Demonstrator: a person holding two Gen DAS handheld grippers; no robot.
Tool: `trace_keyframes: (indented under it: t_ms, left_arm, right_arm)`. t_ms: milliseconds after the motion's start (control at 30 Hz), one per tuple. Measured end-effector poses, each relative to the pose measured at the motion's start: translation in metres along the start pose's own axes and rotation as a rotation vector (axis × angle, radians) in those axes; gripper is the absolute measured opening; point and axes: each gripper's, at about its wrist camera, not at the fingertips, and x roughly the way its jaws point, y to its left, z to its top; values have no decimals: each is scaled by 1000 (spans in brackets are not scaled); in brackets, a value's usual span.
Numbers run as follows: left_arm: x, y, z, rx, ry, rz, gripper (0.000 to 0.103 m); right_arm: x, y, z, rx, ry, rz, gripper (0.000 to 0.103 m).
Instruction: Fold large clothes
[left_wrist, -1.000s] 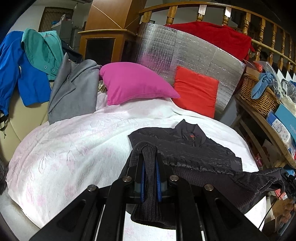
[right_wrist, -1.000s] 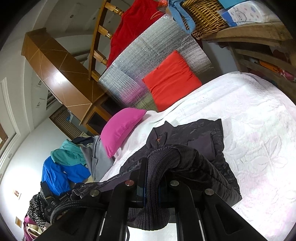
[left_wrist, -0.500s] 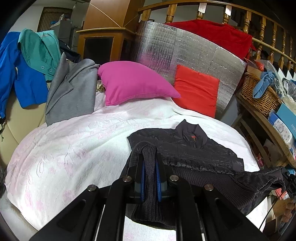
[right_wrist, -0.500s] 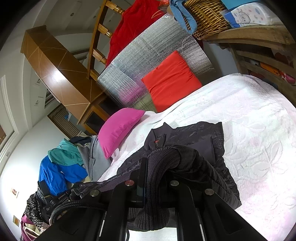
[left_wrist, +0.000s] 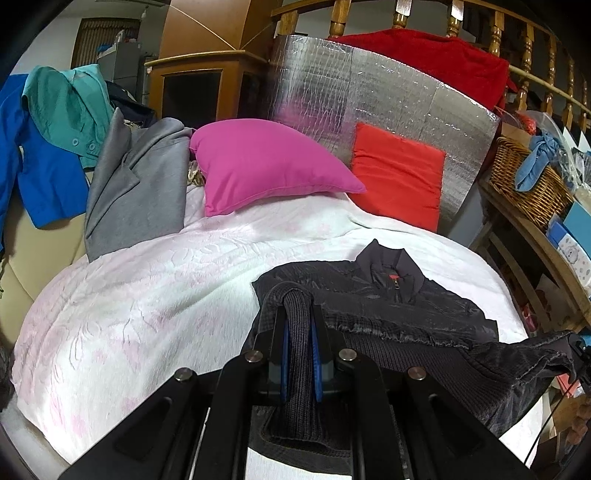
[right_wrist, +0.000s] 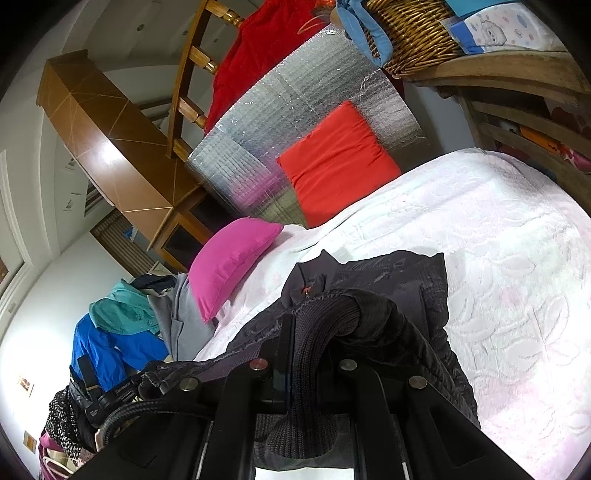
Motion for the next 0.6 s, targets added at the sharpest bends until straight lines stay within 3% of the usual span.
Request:
trace_keyframes:
  t_ms: [600]
  left_arm:
    - [22,-8,10,27,23,20,11]
  right_arm:
    - [21,-4,11,-5,28,-50,8]
